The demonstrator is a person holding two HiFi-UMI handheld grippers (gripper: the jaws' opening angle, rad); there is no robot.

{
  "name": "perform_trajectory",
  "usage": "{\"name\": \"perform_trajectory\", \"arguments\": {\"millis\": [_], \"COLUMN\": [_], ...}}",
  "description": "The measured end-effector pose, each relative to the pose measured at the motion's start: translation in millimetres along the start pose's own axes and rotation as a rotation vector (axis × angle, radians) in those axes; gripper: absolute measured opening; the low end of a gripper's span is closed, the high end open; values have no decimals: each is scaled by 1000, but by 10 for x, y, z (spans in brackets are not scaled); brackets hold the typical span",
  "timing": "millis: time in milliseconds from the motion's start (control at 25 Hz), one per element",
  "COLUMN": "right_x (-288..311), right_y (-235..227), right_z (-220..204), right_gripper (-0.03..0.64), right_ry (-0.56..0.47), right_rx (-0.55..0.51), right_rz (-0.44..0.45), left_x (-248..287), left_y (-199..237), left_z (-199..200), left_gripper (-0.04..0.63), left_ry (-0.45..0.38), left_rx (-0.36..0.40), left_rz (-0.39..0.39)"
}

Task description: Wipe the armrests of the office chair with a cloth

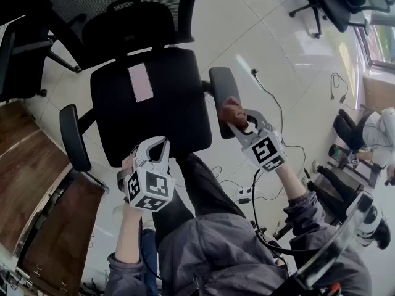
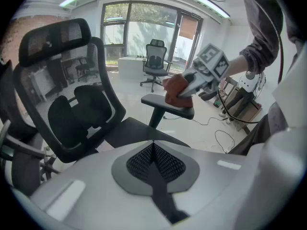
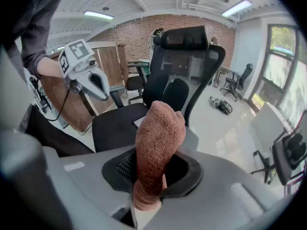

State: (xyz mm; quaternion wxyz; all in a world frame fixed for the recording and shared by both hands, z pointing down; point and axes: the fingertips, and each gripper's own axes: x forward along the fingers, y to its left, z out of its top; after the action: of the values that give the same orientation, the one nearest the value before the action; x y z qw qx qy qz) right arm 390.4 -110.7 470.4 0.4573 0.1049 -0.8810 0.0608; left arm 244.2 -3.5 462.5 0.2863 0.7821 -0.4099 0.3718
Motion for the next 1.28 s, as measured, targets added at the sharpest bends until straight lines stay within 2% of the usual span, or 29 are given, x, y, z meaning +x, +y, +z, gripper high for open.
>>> {"name": "perform_trajectory", "arguments": {"millis": [240,440,600,1000,1120,1280], "right_x": [389,610,518,-153,-219,-92], "right_y": [-1018,-1247,-928,611,703,329], "right_z": [392,523,387,-307,-347,-234], "right_gripper": [91,91,91,91,91,91], "right_ry": [-23,-12,-7,36,39,21], "right_rx": [-42,-57,-55,68,49,-9], "right_rz": [-111,-121,-92,55,72,38], "left_x": [-63,-88,-88,-71,-54,-25], "left_y": [169,204,135,-35,-48,-65], "left_z": [-22,-115,-115,-128,-106,-66], "left_gripper": [15,15,15,15,15,15], "left_ry": [-8,0,6,6,8,8], "left_rx": [36,32,44,83,93,98], "left_rz": [8,8,-5,-40,-43,-49]}}
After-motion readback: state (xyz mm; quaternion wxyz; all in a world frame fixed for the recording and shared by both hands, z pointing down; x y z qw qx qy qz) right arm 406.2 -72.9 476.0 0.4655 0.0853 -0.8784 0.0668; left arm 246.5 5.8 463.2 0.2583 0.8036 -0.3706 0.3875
